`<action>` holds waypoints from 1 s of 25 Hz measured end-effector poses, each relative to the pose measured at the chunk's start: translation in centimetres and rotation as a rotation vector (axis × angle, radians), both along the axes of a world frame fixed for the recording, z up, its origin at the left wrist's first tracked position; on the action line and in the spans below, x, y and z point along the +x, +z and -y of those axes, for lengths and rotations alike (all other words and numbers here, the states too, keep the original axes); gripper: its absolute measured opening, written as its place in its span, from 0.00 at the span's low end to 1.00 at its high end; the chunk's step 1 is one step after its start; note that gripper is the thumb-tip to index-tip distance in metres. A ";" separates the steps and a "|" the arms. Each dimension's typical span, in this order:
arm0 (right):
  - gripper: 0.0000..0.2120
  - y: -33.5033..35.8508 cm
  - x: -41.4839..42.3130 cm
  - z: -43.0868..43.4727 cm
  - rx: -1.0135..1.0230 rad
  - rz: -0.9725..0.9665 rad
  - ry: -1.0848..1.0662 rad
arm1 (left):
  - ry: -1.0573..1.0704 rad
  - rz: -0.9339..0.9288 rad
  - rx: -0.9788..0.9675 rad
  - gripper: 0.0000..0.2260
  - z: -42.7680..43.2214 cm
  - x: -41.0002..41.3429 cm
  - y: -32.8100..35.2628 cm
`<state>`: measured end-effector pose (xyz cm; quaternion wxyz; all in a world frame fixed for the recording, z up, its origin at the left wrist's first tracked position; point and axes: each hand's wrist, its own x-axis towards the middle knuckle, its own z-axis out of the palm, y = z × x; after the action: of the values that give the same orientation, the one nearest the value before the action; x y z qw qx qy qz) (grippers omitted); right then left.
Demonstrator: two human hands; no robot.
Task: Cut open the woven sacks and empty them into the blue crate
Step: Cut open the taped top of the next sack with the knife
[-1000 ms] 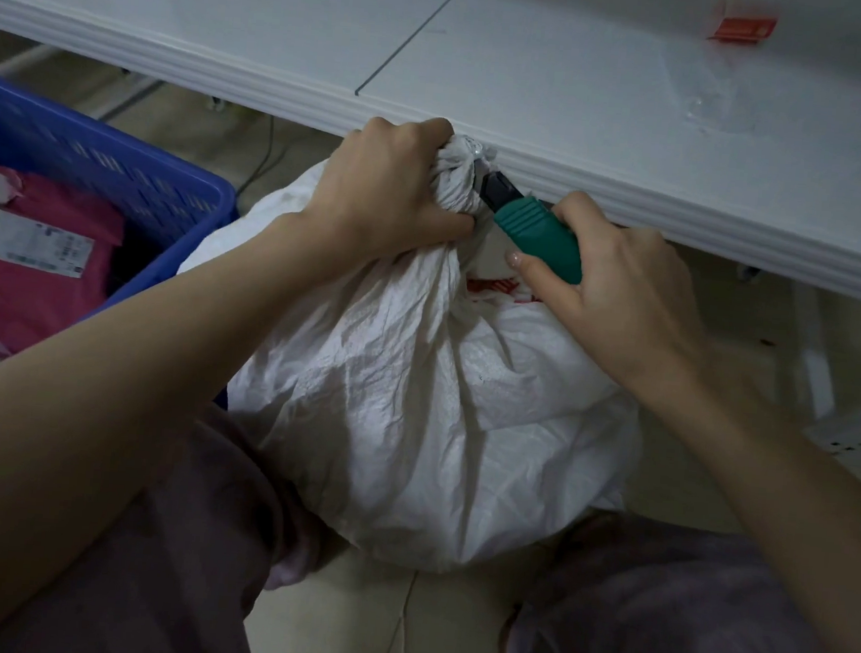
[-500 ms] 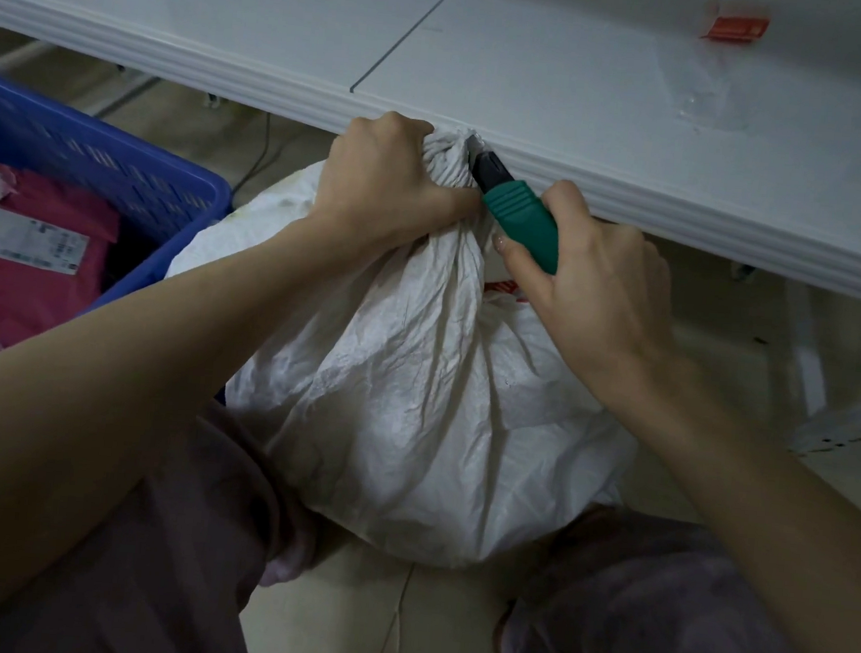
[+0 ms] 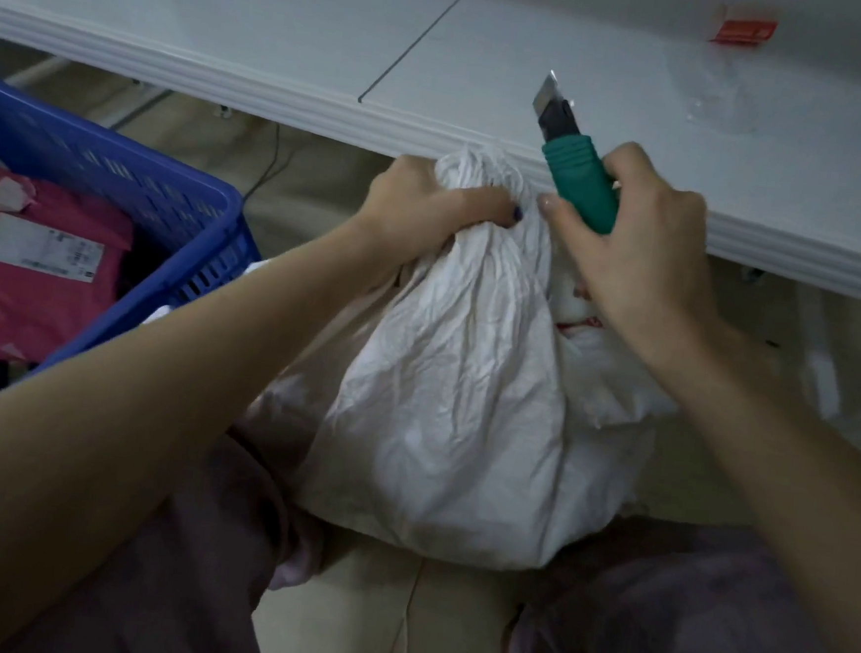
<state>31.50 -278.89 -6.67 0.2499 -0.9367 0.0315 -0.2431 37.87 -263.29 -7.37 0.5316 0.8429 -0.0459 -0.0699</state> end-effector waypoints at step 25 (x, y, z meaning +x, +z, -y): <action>0.18 3.2 0.5 -1.0 0.953 -0.369 0.067 | -0.236 0.497 0.271 0.32 -1.3 -2.1 0.6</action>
<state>32.00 -277.92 -3.51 0.6473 -0.7465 0.1521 -0.0242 35.77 -261.99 -6.75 0.3751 0.8862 -0.2622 0.0717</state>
